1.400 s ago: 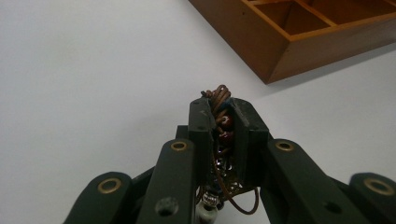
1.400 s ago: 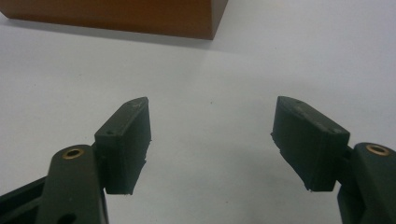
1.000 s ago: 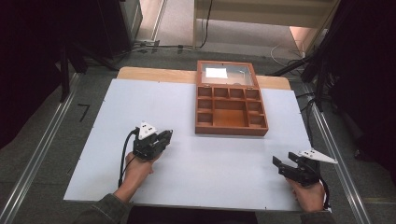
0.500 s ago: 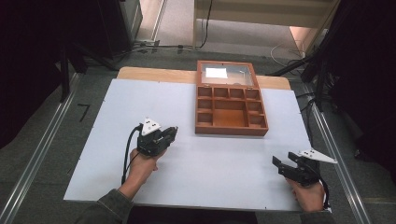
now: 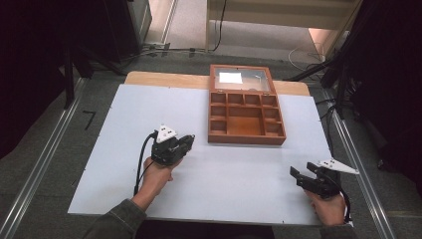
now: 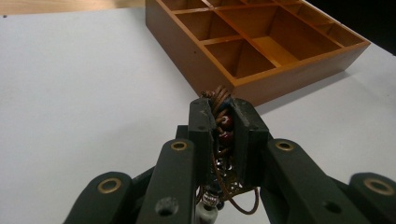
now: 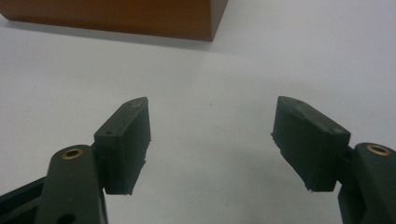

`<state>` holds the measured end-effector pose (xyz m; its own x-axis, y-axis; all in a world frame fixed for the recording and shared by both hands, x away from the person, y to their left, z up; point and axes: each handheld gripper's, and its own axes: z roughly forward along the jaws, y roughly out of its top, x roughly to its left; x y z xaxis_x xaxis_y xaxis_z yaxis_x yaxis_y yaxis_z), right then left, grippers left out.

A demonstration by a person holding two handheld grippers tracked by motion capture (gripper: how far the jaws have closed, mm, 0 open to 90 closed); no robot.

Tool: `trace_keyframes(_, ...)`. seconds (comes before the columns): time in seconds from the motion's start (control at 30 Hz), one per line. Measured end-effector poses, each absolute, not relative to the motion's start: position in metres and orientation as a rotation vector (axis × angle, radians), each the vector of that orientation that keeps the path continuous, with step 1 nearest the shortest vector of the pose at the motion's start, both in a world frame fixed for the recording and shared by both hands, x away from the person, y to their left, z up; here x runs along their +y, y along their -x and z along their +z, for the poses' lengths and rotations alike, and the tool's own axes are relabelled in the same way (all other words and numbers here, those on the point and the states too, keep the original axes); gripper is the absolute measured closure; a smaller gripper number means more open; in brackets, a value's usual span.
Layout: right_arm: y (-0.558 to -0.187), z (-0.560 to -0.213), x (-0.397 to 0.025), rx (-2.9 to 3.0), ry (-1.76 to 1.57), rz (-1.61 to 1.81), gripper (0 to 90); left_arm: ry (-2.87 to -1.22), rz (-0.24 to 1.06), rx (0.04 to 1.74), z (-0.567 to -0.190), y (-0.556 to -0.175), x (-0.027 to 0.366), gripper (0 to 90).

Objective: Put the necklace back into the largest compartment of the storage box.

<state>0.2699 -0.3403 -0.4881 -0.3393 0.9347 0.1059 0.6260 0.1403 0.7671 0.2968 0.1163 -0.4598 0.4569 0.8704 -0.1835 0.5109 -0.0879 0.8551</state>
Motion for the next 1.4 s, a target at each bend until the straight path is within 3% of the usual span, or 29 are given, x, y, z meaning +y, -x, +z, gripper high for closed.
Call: trace_keyframes(1.4,-0.27,-0.488,-0.341,2.029,-1.494,1.059,25.9,-1.757,0.42,1.133,-0.448,-0.319,0.074,79.7)
